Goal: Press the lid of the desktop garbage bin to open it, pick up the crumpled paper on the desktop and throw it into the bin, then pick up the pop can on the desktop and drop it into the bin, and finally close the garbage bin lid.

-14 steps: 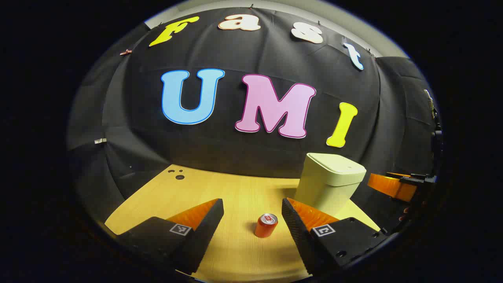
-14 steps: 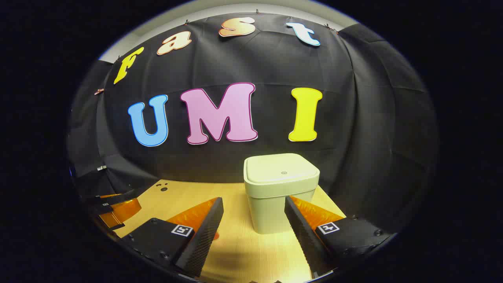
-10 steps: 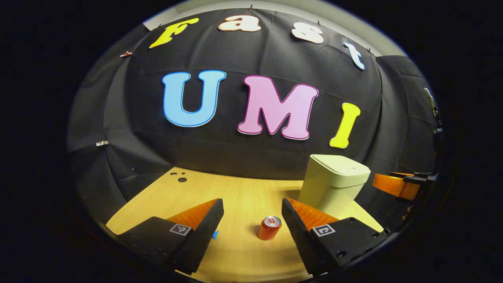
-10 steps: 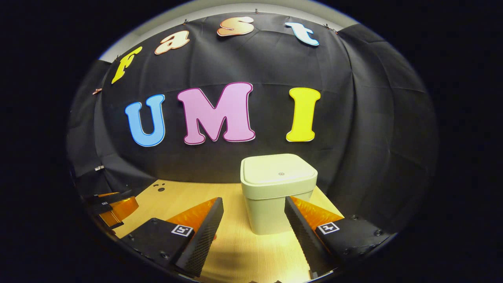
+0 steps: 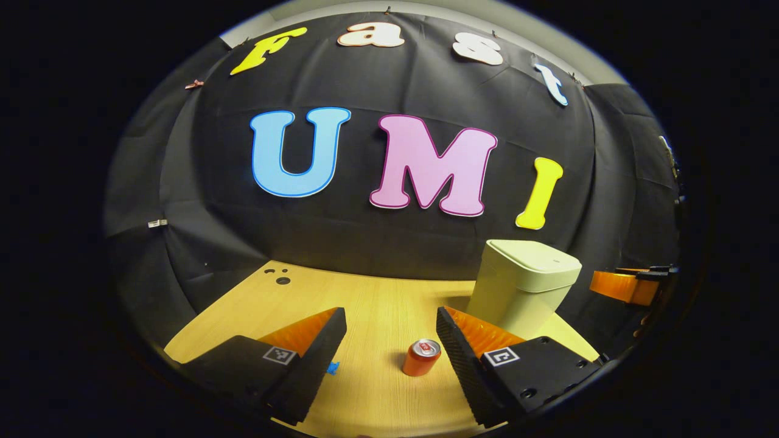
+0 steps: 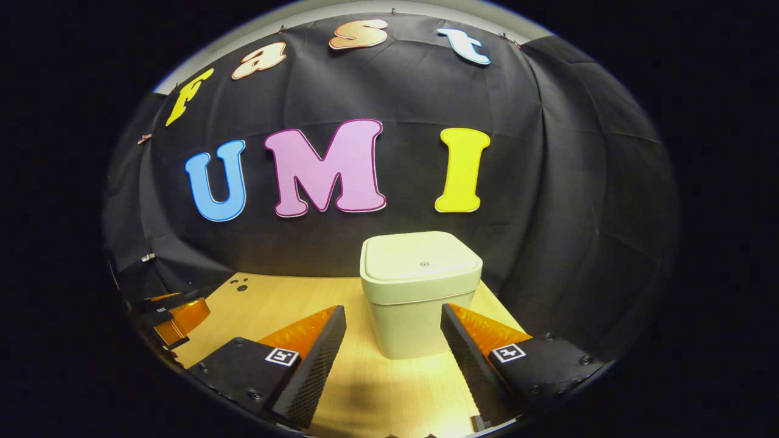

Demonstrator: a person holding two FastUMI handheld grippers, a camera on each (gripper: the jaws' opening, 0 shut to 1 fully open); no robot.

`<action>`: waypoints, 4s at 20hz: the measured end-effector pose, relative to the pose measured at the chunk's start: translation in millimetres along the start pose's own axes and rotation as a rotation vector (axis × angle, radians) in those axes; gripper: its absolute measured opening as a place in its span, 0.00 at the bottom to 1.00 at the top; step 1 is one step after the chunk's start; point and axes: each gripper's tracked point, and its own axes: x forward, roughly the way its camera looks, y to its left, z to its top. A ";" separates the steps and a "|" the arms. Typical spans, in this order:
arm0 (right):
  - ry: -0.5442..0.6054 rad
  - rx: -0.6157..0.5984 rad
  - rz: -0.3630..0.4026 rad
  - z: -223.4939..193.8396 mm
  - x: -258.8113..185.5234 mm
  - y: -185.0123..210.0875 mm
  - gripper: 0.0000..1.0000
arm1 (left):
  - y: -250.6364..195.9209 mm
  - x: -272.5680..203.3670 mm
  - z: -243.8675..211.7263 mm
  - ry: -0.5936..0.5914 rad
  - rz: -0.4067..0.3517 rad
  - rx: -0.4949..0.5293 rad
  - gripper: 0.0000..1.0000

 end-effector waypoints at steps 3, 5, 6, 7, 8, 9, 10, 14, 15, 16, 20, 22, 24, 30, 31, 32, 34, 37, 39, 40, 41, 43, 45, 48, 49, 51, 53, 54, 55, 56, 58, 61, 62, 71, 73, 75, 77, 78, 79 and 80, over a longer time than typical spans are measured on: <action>-0.008 0.009 -0.006 3.3 3.2 -4.9 0.98 | -3.2 4.0 -0.9 0.009 -0.007 0.013 0.96; -0.007 0.002 -0.011 5.1 8.2 -9.4 0.98 | -6.4 6.3 -0.3 0.013 -0.015 0.017 0.96; -0.010 0.001 -0.016 8.5 10.3 -13.1 0.98 | -7.1 7.5 0.3 0.010 -0.017 0.019 0.96; -0.015 0.004 -0.018 11.7 12.4 -15.5 0.98 | -8.6 8.2 1.9 0.008 -0.021 0.021 0.96; -0.019 0.004 -0.021 14.7 14.5 -18.1 0.98 | -9.6 9.5 1.0 0.008 -0.022 0.022 0.96; -0.022 0.001 -0.025 18.5 17.3 -21.1 0.98 | -11.1 10.5 0.8 0.010 -0.025 0.020 0.96; -0.025 -0.006 -0.028 21.3 20.3 -23.7 0.98 | -12.4 11.1 -1.0 0.016 -0.028 0.014 0.96; -0.034 -0.066 -0.035 36.2 33.2 -35.8 0.98 | -16.0 12.0 -10.4 0.039 -0.034 -0.013 0.96; -0.038 -0.071 -0.030 41.5 35.6 -36.5 0.98 | -15.8 11.9 -12.0 0.043 -0.031 -0.013 0.96; -0.041 -0.074 -0.027 46.9 38.4 -37.9 0.98 | -15.4 12.2 -13.3 0.046 -0.029 -0.013 0.96; -0.029 -0.051 0.000 66.2 52.2 -40.1 0.87 | -11.6 14.6 -17.4 0.053 -0.010 0.007 0.96; -0.023 -0.055 0.005 74.7 62.1 -41.9 0.66 | -10.5 15.5 -17.9 0.054 -0.005 -0.001 0.96; -0.005 -0.083 0.007 75.5 73.0 -42.6 0.51 | -7.9 15.6 -18.0 0.053 0.007 -0.003 0.96; 0.097 -0.105 0.072 61.4 108.5 -34.4 0.08 | 8.8 12.4 -23.7 0.063 0.058 -0.013 0.96; 0.109 -0.100 0.088 59.6 112.2 -32.2 0.10 | 12.7 10.8 -24.3 0.063 0.071 -0.014 0.96; 0.120 -0.093 0.109 59.4 116.6 -29.1 0.10 | 16.1 10.1 -23.7 0.063 0.083 -0.017 0.96; 0.136 -0.088 0.102 58.8 121.8 -32.0 0.10 | 23.0 9.5 -26.1 0.068 0.100 -0.031 0.96; 0.155 -0.100 0.104 61.0 143.3 -35.3 0.06 | 32.8 6.7 -29.4 0.073 0.130 -0.045 0.96; 0.178 -0.098 0.138 55.5 149.9 -30.7 0.06 | 36.9 6.8 -31.8 0.080 0.143 -0.053 0.96; 0.198 -0.100 0.153 50.1 155.3 -29.1 0.06 | 38.4 6.7 -32.9 0.081 0.146 -0.056 0.96; 0.220 -0.104 0.167 43.6 157.0 -28.2 0.06 | 39.8 6.5 -33.1 0.080 0.150 -0.057 0.96; 0.232 -0.116 0.145 39.2 164.7 -35.4 0.06 | 41.7 6.1 -33.6 0.082 0.160 -0.057 0.96; 0.227 -0.117 0.132 39.8 168.2 -40.3 0.07 | 43.5 5.4 -33.4 0.082 0.164 -0.056 0.96; 0.241 -0.113 0.129 32.7 172.4 -42.3 0.07 | 43.9 5.8 -36.3 0.088 0.168 -0.046 0.96; 0.248 -0.121 0.126 27.8 173.0 -43.3 0.07 | 43.1 6.8 -36.0 0.090 0.166 -0.046 0.96; 0.274 -0.135 0.119 17.0 174.5 -44.1 0.07 | 42.2 8.2 -34.8 0.086 0.166 -0.038 0.96; 0.278 -0.120 0.117 13.8 174.7 -42.9 0.07 | 42.1 9.9 -32.2 0.080 0.168 -0.021 0.96; 0.278 -0.111 0.115 11.2 174.7 -43.6 0.06 | 40.8 10.0 -33.6 0.080 0.166 -0.018 0.96; 0.278 -0.103 0.114 11.9 174.3 -43.1 0.06 | 39.2 10.0 -33.6 0.083 0.161 -0.018 0.96; 0.272 -0.097 0.110 12.3 175.3 -42.8 0.07 | 38.1 11.0 -35.3 0.086 0.157 -0.019 0.96; 0.258 -0.089 0.096 8.8 176.1 -43.4 0.07 | 37.3 12.4 -38.8 0.096 0.153 -0.019 0.96; 0.241 -0.122 0.075 5.6 175.8 -43.4 0.07 | 37.9 12.7 -41.3 0.104 0.151 -0.005 0.96; 0.235 -0.135 0.073 4.6 172.7 -44.1 0.06 | 37.2 13.7 -41.0 0.105 0.146 -0.005 0.96; 0.173 -0.108 0.046 16.2 175.5 -43.3 0.05 | 35.4 15.7 -30.0 0.074 0.127 0.020 0.96; 0.183 -0.131 0.056 21.4 172.5 -39.5 0.02 | 37.0 13.7 -26.8 0.063 0.127 0.021 0.96; 0.137 -0.125 0.066 44.4 173.1 -32.7 0.02 | 40.8 11.8 -22.5 0.049 0.131 0.031 0.96; 0.085 -0.122 0.070 73.8 172.6 -24.9 0.02 | 42.7 10.7 -22.6 0.049 0.129 0.025 0.96; 0.066 -0.120 0.072 84.9 169.8 -23.6 0.05 | 43.7 10.4 -21.2 0.048 0.125 0.021 0.96; 0.049 -0.109 0.076 96.0 167.3 -21.3 0.05 | 45.2 10.2 -21.2 0.045 0.126 0.021 0.96; 0.031 -0.093 0.079 106.8 163.3 -19.7 0.05 | 47.3 8.9 -19.1 0.041 0.128 0.022 0.96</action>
